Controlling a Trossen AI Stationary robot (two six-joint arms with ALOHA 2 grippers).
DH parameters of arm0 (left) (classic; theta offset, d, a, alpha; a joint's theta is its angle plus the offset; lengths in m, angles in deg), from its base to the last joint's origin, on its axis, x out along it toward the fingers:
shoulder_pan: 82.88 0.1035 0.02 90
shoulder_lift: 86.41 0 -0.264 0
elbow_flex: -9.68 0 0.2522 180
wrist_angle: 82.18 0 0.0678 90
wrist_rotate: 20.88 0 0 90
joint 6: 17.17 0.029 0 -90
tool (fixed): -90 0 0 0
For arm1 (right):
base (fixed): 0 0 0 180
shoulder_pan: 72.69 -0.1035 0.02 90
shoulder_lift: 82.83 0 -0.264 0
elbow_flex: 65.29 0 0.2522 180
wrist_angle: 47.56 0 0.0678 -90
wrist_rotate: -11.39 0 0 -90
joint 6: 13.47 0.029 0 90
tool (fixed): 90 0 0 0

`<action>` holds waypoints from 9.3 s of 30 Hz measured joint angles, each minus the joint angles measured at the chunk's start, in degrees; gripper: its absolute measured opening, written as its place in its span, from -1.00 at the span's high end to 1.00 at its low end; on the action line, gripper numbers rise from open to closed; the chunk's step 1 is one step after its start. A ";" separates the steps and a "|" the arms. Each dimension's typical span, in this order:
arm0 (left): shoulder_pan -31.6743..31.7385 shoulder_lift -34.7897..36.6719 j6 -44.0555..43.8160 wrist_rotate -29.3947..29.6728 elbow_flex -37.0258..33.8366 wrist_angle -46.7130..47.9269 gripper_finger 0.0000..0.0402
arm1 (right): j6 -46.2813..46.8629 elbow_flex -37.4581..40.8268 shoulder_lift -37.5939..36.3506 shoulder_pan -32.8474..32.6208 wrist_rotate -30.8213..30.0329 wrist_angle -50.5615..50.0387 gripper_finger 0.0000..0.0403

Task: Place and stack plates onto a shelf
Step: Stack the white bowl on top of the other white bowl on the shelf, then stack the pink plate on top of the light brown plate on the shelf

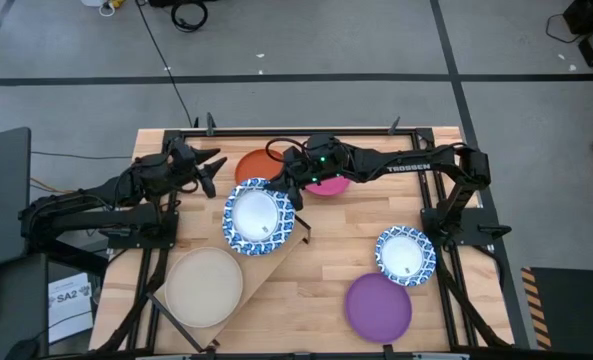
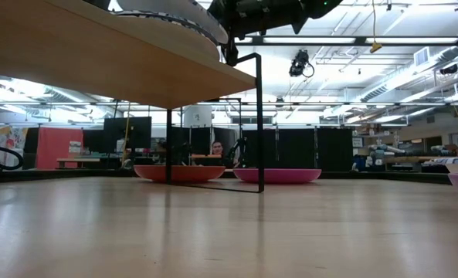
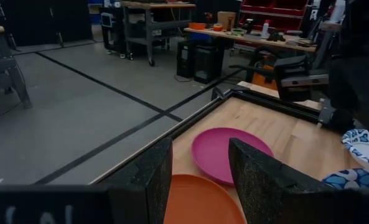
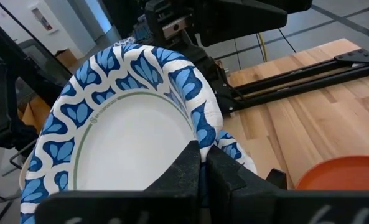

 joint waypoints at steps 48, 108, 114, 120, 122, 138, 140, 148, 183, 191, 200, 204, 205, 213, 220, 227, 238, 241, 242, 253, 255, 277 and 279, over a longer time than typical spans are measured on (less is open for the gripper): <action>-0.02 0.02 -0.04 -0.02 0.00 0.02 0.18 | -5.77 0.00 -2.50 2.60 -3.21 5.25 -0.25; -0.02 0.02 -0.04 -2.80 0.02 0.13 0.18 | -17.62 -0.02 -17.51 20.12 -18.90 -31.47 -0.18; -0.02 0.02 -0.04 -2.78 0.02 0.11 0.18 | -17.42 0.38 -14.68 28.07 -19.62 -40.12 -0.18; -0.02 0.02 -0.07 -2.80 0.02 0.11 0.18 | -15.22 2.05 -8.35 34.38 -17.14 -42.82 -0.18; 0.00 0.02 -0.04 -2.80 0.02 0.13 0.18 | -13.84 2.38 -5.97 35.91 -14.38 -42.74 -0.18; -0.01 0.02 -0.04 -2.79 0.02 0.13 0.18 | -13.12 2.56 9.55 37.25 -7.93 -42.74 -0.18; -0.01 0.02 -0.04 -2.78 0.02 0.11 0.18 | -13.11 2.58 10.57 37.04 -7.93 -42.96 -0.18; -0.02 0.02 -0.05 -2.78 0.02 0.12 0.18 | -13.09 2.80 11.23 35.59 -9.18 -44.06 -0.18; -0.01 0.02 -0.44 -2.78 0.02 0.12 0.18 | -10.50 2.80 11.10 35.19 -9.37 -43.89 0.94; -0.01 0.00 -0.14 -2.77 0.02 0.11 0.18 | -10.51 2.80 11.10 35.19 -9.37 -43.81 0.93; -0.02 0.02 -0.06 -2.77 0.02 0.13 0.18 | -9.88 1.86 11.10 35.19 -9.40 -43.52 0.93; -0.01 0.01 -0.04 -2.77 0.02 0.11 0.18 | -9.86 0.93 11.10 35.19 -9.42 -43.93 0.93; -0.02 0.02 -0.04 -2.78 0.02 0.13 0.18 | -9.86 0.58 11.10 35.19 -9.44 -44.42 0.93; -0.02 0.00 -0.04 -2.77 0.02 0.13 0.18 | -9.88 -2.59 11.10 35.19 -9.51 -47.01 0.94; 0.00 0.00 -0.04 -2.78 0.02 0.11 0.18 | -10.08 -7.45 11.10 35.33 -9.51 -49.30 0.94; -0.02 0.02 -0.04 -2.77 0.02 0.07 0.18 | -9.88 -15.37 11.10 35.81 -9.48 -50.50 0.94; 0.35 0.00 -3.23 6.09 0.02 -4.42 0.18 | -9.64 -27.42 11.10 35.67 -9.48 -48.24 0.94; 1.68 -0.03 -3.72 7.34 0.02 -8.51 0.18 | -6.76 -28.88 11.12 35.57 -9.46 -46.35 0.94; 2.26 -0.30 -3.74 7.19 0.02 -10.08 0.18 | -5.98 -29.00 11.10 35.51 -9.46 -44.97 0.94; 10.12 -11.22 -5.29 1.62 2.96 -21.68 0.18 | -0.47 -29.40 11.13 33.29 -10.60 -35.47 0.94; 11.36 -14.17 -5.58 1.64 5.18 -21.66 0.18 | 0.05 -29.40 11.13 32.61 -12.37 -34.31 0.94; 20.19 -41.62 -3.85 3.20 32.21 -14.66 0.18 | 2.14 -29.40 11.13 26.62 -21.70 -25.12 0.93; 20.33 -42.51 -3.85 5.71 33.28 -12.75 0.18 | 2.16 -29.40 11.13 26.41 -21.70 -25.17 0.93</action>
